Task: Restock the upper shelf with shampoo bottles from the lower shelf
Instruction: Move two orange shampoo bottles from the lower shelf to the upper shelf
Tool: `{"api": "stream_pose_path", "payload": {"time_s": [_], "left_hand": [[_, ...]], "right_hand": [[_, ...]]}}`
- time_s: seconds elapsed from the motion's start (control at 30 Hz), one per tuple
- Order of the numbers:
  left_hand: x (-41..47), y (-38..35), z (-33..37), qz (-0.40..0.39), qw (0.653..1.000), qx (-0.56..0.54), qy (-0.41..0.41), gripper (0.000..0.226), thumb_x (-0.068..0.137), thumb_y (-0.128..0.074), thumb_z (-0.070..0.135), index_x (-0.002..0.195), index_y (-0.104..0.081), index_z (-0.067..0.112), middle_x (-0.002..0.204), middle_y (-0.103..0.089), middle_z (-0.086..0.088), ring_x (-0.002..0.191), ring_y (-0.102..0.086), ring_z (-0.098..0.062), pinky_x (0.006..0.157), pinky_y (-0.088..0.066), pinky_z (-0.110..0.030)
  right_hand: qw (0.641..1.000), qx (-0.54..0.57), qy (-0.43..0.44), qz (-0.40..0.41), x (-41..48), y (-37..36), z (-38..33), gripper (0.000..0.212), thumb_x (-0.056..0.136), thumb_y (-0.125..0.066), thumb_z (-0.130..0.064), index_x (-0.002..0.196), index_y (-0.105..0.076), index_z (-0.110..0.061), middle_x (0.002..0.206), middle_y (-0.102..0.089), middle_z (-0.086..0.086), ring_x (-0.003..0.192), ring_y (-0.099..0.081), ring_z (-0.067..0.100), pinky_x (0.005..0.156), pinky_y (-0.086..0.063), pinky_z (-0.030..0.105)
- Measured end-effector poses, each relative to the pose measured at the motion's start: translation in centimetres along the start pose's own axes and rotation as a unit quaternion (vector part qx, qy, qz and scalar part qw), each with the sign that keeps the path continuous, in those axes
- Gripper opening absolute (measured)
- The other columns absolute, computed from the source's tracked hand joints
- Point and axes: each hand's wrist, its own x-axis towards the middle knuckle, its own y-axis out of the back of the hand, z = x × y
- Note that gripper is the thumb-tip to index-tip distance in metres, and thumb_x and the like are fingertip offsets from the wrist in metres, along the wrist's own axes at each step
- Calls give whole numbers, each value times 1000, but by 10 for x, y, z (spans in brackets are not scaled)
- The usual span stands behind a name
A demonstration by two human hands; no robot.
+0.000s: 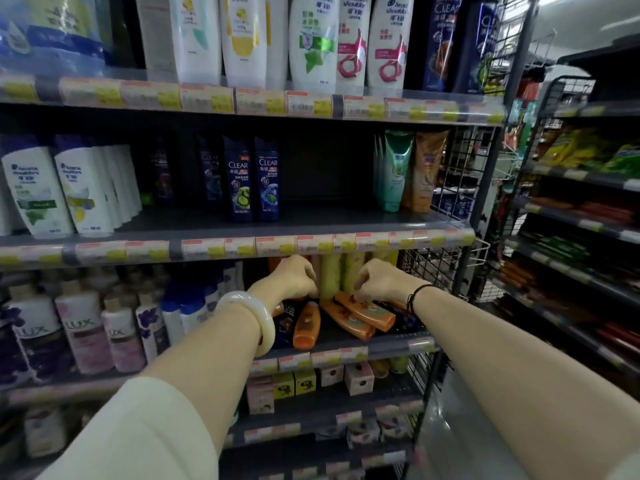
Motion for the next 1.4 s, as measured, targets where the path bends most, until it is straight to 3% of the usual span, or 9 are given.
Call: {"api": "stream_pose_path", "payload": {"time_s": [0.13,0.3,0.4,0.83,0.97,1.13,1.2,1.27,1.4], "left_hand": [[10,-21,-12,-19,999,-6,24,27,75,-73,8,102,-68,9,105,-64,-6,90,-57,-16,72,-45,-24],[25,-45,-25,-37,999,2,38,27,74,-74,8,100,-70,8,112,-64,-10,95,-59,-22,76,-49,-27],[34,-57,-28,-53,997,11,53,27,74,-74,9,101,-70,9,109,-61,-5,99,-60,-22,79,-52,-29],[82,-96,-59,-91,991,15,95,31,77,-70,12,108,-69,7,116,-65,-8,91,-55,-16,75,-45,-24],[98,-102,-72,-77,991,2,106,17,74,-71,10,91,-69,9,100,-65,-6,92,-60,-19,73,-41,-22],[115,-111,-95,-55,988,-16,142,32,74,-73,12,105,-64,8,113,-66,-8,99,-60,-21,76,-45,-25],[120,-116,-100,-46,986,-23,156,41,78,-71,12,116,-59,7,121,-61,-10,110,-58,-23,85,-46,-26],[129,-123,-107,-39,983,-45,171,47,80,-68,11,125,-54,6,129,-56,-12,119,-54,-25,96,-46,-31],[129,-129,-111,-29,980,-57,191,50,80,-70,11,126,-53,6,131,-55,-12,120,-53,-25,93,-43,-28]], "right_hand": [[999,-4,-19,-26,7,-17,23,24,75,-75,-15,94,-71,-1,101,-70,15,84,-62,22,74,-52,33],[997,-17,-38,-58,19,-32,44,32,74,-72,-18,100,-71,1,111,-69,15,91,-65,24,70,-52,33],[996,-10,-51,-73,25,-37,53,33,76,-72,-17,104,-70,0,93,-66,9,76,-57,15,60,-44,25],[995,17,-64,-78,76,-55,100,22,75,-74,-15,92,-74,-2,99,-71,10,92,-63,22,77,-50,33],[995,35,-79,-59,98,-56,111,21,78,-68,-14,89,-71,3,79,-66,11,69,-59,18,55,-45,26],[997,5,-81,-8,121,-58,122,26,78,-64,-18,99,-68,-4,98,-67,9,93,-62,25,71,-50,31],[997,-10,-80,-11,127,-61,127,17,80,-60,-19,92,-67,-8,93,-64,6,90,-59,23,65,-46,25],[995,-18,-92,-15,137,-67,137,17,80,-59,-20,92,-66,-11,96,-65,5,93,-60,22,75,-50,27],[993,-15,-115,-14,137,-72,146,13,81,-56,-18,71,-60,-12,79,-65,6,80,-64,26,75,-56,40]]}}
